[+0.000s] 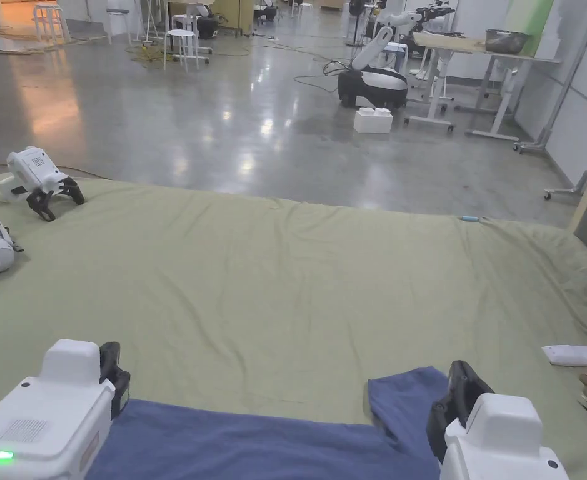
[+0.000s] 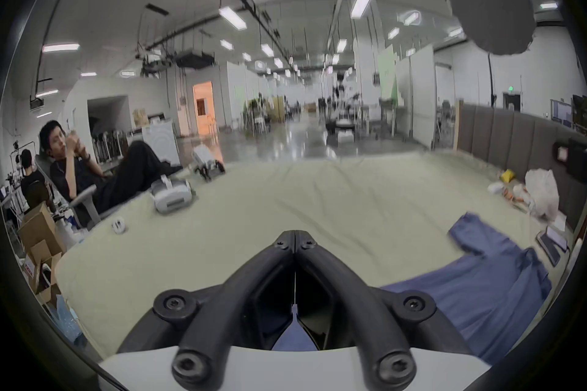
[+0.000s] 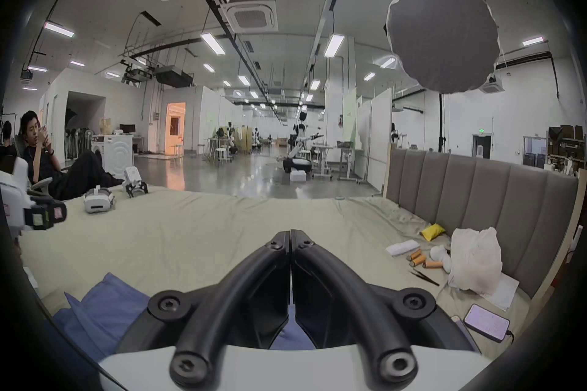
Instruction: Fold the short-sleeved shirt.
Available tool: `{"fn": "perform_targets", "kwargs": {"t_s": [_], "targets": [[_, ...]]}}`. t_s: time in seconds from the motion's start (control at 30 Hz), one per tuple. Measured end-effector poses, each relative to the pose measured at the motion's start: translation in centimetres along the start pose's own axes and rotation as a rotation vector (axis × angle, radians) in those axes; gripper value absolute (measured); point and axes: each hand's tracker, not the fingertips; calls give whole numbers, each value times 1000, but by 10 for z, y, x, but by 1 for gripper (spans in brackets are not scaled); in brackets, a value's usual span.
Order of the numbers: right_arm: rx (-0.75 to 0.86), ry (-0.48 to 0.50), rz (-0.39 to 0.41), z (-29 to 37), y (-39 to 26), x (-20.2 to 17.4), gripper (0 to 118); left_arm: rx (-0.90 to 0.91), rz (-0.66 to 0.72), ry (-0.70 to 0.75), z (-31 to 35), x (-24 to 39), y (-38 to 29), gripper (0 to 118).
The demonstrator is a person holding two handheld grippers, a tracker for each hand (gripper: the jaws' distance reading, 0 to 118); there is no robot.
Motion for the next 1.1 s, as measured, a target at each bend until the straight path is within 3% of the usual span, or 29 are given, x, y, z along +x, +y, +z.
{"fn": "perform_targets", "kwargs": {"t_s": [0.2, 0.27, 0.37, 0.4, 0.43, 0.6, 0.67, 0.77, 0.9, 0.97, 1.0, 1.03, 1.07, 1.1], "targets": [[-90, -8, 0, -12, -14, 11, 0, -394, 79, -124, -118, -30, -16, 2], [-121, -19, 4, -16, -20, 16, 0, -487, 48, -114, -147, -32, -23, 16], [-161, -38, 12, -20, -29, 24, 0, -631, 104, -108, -162, -25, -25, 60], [-172, -43, 12, -21, -31, 27, 0, -662, 119, -108, -168, -24, -28, 68], [-186, -49, 14, -22, -34, 30, 0, -688, 123, -105, -174, -23, -31, 68], [-241, -75, 17, -28, -45, 43, 0, -701, 38, -74, -169, -3, -34, 63], [-264, -77, 6, -35, -50, 49, 0, -683, 1, -78, -163, 7, -33, 48], [-309, -82, -5, -53, -55, 58, 0, -649, -25, -122, -155, 9, -32, 4], [-459, -48, -41, -101, -62, 80, 2, -627, -22, -140, -144, 4, -31, 0], [-557, -33, -49, -136, -70, 95, 21, -583, 6, -137, -131, 2, -27, 0], [-611, -26, -32, -151, -74, 101, 45, -557, 15, -138, -129, -4, -26, 0], [-651, -27, -29, -166, -80, 106, 61, -524, 28, -138, -122, -5, -23, 0], [-714, -14, -34, -181, -86, 111, 69, -507, 26, -140, -114, -6, -21, 0], [-760, -10, -56, -199, -94, 120, 70, -466, 35, -140, -105, -6, -18, 0]]}}
